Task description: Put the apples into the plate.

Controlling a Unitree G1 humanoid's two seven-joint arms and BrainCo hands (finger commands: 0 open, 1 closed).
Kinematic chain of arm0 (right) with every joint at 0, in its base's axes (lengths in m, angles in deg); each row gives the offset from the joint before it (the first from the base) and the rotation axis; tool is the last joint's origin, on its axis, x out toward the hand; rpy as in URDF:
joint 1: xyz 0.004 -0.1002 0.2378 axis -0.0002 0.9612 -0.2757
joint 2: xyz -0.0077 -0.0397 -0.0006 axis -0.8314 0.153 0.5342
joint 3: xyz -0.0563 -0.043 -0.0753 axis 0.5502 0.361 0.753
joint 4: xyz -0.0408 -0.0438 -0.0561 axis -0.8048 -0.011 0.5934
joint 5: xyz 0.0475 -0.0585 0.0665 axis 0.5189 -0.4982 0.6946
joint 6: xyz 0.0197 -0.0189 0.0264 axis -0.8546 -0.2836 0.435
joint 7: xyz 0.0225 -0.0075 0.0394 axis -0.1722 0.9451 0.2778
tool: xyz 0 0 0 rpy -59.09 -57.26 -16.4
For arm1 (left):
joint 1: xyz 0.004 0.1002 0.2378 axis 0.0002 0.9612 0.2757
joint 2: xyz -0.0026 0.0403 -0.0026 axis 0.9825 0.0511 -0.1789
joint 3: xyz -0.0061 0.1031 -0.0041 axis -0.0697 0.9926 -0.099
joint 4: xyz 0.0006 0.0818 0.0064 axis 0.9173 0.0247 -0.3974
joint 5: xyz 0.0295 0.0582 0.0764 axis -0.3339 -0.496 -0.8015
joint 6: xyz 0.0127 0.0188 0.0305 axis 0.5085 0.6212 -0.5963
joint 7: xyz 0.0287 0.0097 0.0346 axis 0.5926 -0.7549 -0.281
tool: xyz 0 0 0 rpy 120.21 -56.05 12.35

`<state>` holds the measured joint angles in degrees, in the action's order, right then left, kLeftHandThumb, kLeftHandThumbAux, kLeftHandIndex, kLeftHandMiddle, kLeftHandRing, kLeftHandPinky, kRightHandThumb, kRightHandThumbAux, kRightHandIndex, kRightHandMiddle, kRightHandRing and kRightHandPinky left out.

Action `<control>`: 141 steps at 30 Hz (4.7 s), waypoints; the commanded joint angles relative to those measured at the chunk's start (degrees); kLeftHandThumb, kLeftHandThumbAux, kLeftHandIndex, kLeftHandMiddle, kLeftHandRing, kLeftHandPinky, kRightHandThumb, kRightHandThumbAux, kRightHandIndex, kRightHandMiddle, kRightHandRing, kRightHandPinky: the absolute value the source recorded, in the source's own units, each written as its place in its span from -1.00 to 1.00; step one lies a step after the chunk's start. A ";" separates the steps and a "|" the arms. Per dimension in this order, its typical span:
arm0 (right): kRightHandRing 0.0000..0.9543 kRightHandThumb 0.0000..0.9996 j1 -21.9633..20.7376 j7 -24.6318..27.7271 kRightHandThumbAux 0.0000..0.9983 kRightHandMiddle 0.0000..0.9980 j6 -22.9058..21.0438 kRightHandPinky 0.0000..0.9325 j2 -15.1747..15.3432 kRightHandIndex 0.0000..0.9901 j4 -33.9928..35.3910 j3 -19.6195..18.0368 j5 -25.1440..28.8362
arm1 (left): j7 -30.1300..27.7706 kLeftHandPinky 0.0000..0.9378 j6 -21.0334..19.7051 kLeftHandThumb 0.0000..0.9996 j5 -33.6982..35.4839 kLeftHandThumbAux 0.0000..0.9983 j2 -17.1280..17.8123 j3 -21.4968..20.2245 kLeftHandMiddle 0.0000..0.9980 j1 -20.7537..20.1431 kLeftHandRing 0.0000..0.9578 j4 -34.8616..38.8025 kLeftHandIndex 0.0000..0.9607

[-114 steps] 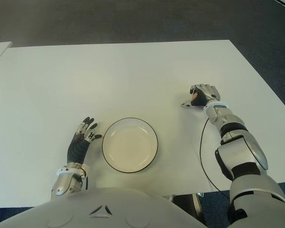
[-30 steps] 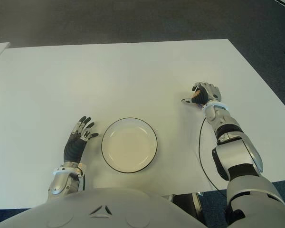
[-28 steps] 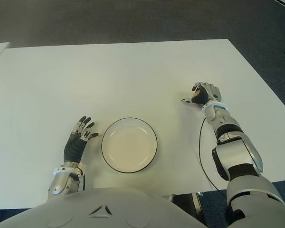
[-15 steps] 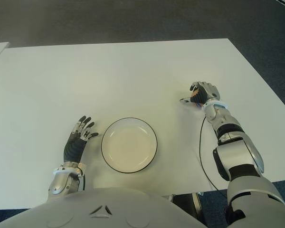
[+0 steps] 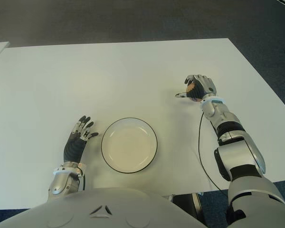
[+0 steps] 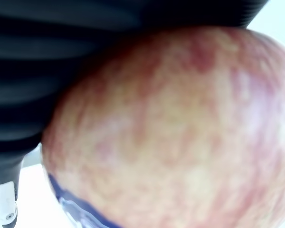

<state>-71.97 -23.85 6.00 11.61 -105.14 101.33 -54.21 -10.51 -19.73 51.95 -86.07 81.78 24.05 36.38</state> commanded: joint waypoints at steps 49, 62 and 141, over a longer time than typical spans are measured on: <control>0.81 0.72 10.77 10.35 0.35 0.07 3.68 0.81 -0.27 -0.19 36.35 -4.36 3.08 | -0.11 -0.67 -2.36 -0.54 0.06 0.08 0.49 0.38 -0.84 0.35 -0.78 -2.08 -0.95; 0.83 0.71 10.72 12.86 0.35 0.07 7.21 0.83 -1.77 -0.19 40.60 -4.60 2.04 | 0.00 -0.63 -2.21 -0.54 -0.19 0.11 0.20 0.50 -0.83 0.16 -0.74 -2.05 -0.95; 0.72 0.71 25.56 19.16 0.35 0.05 12.45 0.79 -8.37 -0.19 67.36 6.08 -16.28 | 1.16 -0.73 -3.40 -0.51 -3.27 0.22 -1.71 2.72 -0.87 0.07 -0.79 -0.60 -0.96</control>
<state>-47.54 -5.90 18.21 2.09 -39.13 106.76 -69.21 -10.45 -21.02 49.54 -87.67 84.28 23.03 36.46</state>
